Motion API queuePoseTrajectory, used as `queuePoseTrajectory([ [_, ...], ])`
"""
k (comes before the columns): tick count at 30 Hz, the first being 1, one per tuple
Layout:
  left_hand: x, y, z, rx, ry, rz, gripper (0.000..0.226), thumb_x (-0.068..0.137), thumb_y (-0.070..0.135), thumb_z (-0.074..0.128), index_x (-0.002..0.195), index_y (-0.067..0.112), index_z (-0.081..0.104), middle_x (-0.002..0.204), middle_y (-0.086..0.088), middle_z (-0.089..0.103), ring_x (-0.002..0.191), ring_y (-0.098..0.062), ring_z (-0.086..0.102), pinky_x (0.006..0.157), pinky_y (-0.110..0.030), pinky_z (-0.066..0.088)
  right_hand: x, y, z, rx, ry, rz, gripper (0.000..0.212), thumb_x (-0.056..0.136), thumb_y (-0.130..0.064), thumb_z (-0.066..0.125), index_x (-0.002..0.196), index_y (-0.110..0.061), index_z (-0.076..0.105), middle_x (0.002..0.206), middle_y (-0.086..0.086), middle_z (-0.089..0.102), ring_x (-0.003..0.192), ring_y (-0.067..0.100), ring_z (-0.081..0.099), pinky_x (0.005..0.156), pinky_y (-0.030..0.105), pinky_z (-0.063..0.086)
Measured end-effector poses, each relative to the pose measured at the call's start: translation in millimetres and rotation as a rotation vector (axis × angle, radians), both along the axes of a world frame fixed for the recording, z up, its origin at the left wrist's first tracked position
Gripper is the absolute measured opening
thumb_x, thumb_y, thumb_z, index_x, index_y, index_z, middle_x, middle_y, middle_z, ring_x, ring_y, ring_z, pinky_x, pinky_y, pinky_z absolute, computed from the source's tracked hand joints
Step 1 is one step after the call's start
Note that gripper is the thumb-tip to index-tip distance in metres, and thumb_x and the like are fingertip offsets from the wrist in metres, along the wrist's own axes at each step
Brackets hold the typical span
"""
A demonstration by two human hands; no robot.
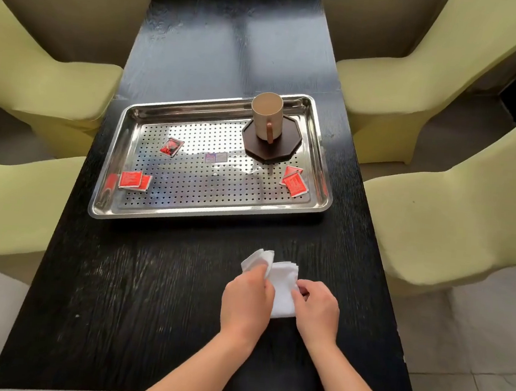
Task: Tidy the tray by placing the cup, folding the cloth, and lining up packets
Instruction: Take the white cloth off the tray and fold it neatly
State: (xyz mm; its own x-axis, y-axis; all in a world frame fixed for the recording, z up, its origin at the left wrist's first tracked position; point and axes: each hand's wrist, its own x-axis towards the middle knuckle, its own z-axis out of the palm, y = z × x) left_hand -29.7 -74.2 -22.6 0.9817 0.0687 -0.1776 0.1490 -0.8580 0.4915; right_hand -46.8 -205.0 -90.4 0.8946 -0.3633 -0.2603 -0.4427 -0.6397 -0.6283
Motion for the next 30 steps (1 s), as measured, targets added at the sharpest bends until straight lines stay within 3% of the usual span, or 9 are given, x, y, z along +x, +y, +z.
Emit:
queuePoseTrajectory([
  [4,2,-21,-5,0.0,0.022,-0.081,0.012,0.094,0.015,0.049,0.087,0.022,0.056,0.077,0.0,0.065,0.065,-0.015,0.059,0.055,-0.025,0.037,6,-4,-1,0.022,0.031,-0.004,0.008,0.091,-0.024,0.067,0.092,-0.023,0.074,0.085,-0.012,0.063,0.077,0.005,0.057,0.063,0.019,0.039],
  [7,-1,-31,-16,0.08,0.016,-0.201,0.015,0.098,0.021,0.047,0.089,0.021,0.058,0.081,0.001,0.067,0.066,-0.015,0.06,0.057,-0.025,0.04,9,-7,-1,0.04,0.05,-0.01,0.006,0.09,-0.026,0.068,0.088,-0.026,0.073,0.082,-0.015,0.063,0.076,0.002,0.056,0.061,0.015,0.038],
  [12,-13,-24,-38,0.157,-0.079,-0.386,0.017,0.095,0.031,0.056,0.087,0.023,0.069,0.083,0.006,0.067,0.077,-0.012,0.06,0.065,-0.027,0.042,11,-13,-4,0.107,0.073,0.004,0.011,0.087,-0.02,0.067,0.088,-0.027,0.075,0.082,-0.014,0.067,0.08,0.006,0.062,0.07,0.027,0.053],
  [17,-25,-5,-53,0.153,-0.023,-0.477,0.043,0.098,0.042,0.023,0.117,0.032,0.06,0.131,0.007,0.053,0.131,-0.017,0.04,0.102,-0.037,0.036,14,-24,-4,0.284,0.081,-0.055,0.018,0.096,-0.021,0.058,0.1,-0.025,0.075,0.087,-0.01,0.072,0.083,0.01,0.068,0.077,0.036,0.058],
  [20,-30,1,-61,0.212,0.064,-0.572,0.052,0.099,0.046,0.019,0.149,0.033,0.03,0.166,0.0,0.014,0.153,-0.027,0.001,0.122,-0.051,0.008,9,-22,1,0.321,0.055,-0.021,0.009,0.091,-0.035,0.065,0.086,-0.034,0.071,0.085,-0.013,0.071,0.082,0.004,0.067,0.073,0.027,0.054],
  [22,-32,4,-69,0.21,0.131,-0.609,0.066,0.099,0.053,0.013,0.158,0.029,0.002,0.166,0.001,-0.014,0.15,-0.021,-0.025,0.121,-0.05,-0.01,5,-18,2,0.241,0.023,0.055,0.006,0.087,-0.037,0.07,0.093,-0.035,0.07,0.091,-0.015,0.066,0.081,0.001,0.063,0.07,0.018,0.048],
  [24,-31,5,-74,0.186,0.153,-0.622,0.07,0.097,0.057,0.01,0.157,0.027,-0.011,0.163,0.005,-0.026,0.146,-0.016,-0.033,0.119,-0.046,-0.016,3,-16,0,0.15,-0.01,0.131,0.016,0.089,-0.033,0.07,0.104,-0.03,0.069,0.096,-0.016,0.06,0.078,0.001,0.059,0.068,0.015,0.045],
  [26,-25,9,-75,0.153,0.165,-0.623,0.067,0.097,0.052,0.005,0.157,0.026,-0.009,0.163,0.006,-0.024,0.148,-0.013,-0.029,0.121,-0.042,-0.016,2,-15,-1,0.059,-0.015,0.203,0.023,0.091,-0.029,0.067,0.115,-0.027,0.067,0.101,-0.014,0.058,0.082,0.002,0.058,0.071,0.019,0.049],
  [30,-9,19,-73,0.265,0.031,-0.62,0.059,0.103,0.049,0.017,0.153,0.023,0.03,0.164,-0.002,0.024,0.153,-0.023,0.012,0.123,-0.047,0.013,-3,-15,-4,-0.015,-0.032,0.256,0.032,0.093,-0.025,0.063,0.125,-0.025,0.06,0.109,-0.011,0.056,0.094,0.006,0.057,0.078,0.027,0.053],
])
